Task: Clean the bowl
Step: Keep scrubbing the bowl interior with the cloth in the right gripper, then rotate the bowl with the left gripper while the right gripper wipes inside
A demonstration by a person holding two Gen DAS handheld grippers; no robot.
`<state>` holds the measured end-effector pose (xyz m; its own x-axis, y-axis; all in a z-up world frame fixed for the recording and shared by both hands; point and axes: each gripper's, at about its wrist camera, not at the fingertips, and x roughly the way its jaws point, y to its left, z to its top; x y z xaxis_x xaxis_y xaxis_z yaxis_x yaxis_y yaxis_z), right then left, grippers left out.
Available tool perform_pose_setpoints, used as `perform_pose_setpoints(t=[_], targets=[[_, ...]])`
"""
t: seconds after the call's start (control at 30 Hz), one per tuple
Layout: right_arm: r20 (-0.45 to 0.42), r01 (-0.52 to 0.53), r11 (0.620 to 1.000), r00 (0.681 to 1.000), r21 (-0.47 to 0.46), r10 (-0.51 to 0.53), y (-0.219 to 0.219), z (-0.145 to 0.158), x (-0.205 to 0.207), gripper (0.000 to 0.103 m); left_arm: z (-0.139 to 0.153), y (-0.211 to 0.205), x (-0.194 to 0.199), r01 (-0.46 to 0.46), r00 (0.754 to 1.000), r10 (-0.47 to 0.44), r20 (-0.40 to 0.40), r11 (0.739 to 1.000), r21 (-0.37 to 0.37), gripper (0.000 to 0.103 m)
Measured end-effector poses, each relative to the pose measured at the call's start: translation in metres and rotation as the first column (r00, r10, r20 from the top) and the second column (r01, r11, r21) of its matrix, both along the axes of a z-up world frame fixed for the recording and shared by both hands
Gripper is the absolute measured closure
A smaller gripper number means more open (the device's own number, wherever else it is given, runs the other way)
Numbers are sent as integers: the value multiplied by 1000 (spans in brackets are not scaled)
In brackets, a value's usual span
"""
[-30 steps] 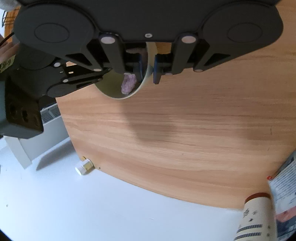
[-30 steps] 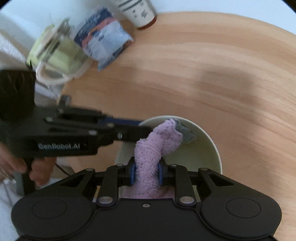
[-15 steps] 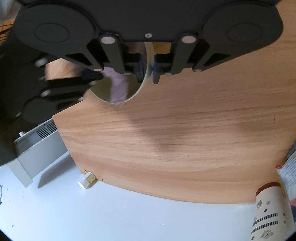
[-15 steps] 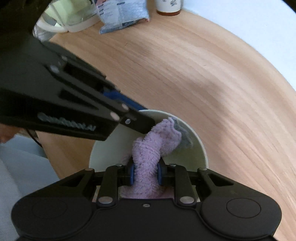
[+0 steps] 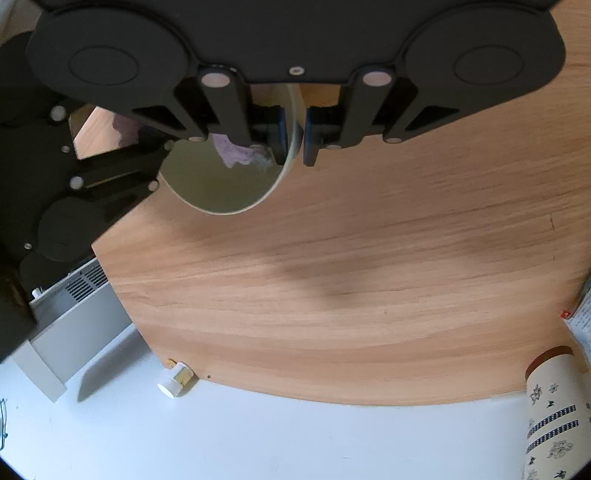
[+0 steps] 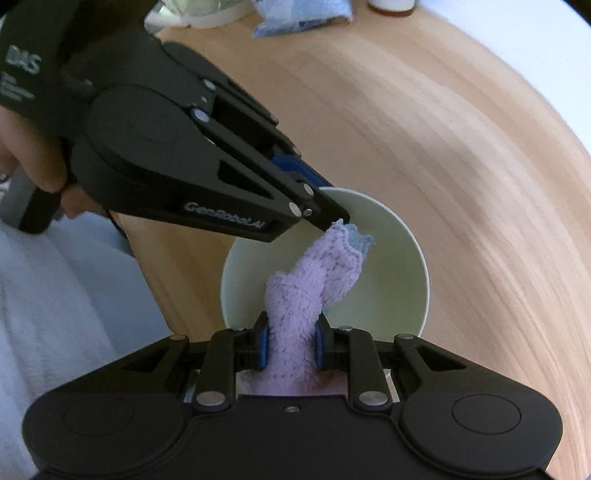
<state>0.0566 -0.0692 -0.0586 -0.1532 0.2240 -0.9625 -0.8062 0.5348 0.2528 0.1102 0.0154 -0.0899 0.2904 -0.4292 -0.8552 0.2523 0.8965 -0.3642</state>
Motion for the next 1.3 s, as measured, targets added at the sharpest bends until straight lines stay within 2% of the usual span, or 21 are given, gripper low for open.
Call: perform_pose_setpoints(t=[0.17, 0.37, 0.47, 0.53, 0.6, 0.63, 0.77, 0.83, 1.0, 1.3], targets=[[52, -25, 999, 998, -41, 27, -1, -11, 2, 78, 0, 0, -1, 3, 1000, -3, -2, 1000, 1, 95], [131, -26, 998, 991, -65, 34, 5, -7, 0, 78, 0, -3, -1, -2, 1000, 2, -3, 1000, 4, 96], [146, -21, 998, 989, -56, 29, 2, 10, 3, 78, 0, -5, 0, -5, 1000, 5, 1, 1000, 7, 96], [165, -34, 998, 985, -55, 43, -3, 34, 6, 78, 1, -6, -1, -2, 1000, 2, 9, 1000, 16, 96], [185, -64, 994, 979, -85, 79, -4, 43, 6, 78, 1, -8, -1, 1, 1000, -1, 18, 1000, 25, 96], [205, -100, 987, 971, -130, 125, -4, 49, 4, 78, 1, -8, -1, 0, 1000, 0, 18, 1000, 25, 96], [217, -187, 956, 947, -228, 237, -4, 41, -4, 78, 3, -8, -2, 14, 1000, -14, 26, 1000, 10, 96], [218, -197, 950, 943, -244, 251, -2, 36, -5, 78, 2, -10, -3, 23, 999, -24, 30, 999, 38, 96], [232, -221, 939, 930, -263, 284, 3, 27, -2, 78, 1, -7, -3, 22, 1000, -22, 16, 1000, 23, 96], [214, -198, 948, 943, -248, 253, 6, 11, 14, 79, 1, 1, -4, 3, 1000, -3, -4, 1000, -12, 97]])
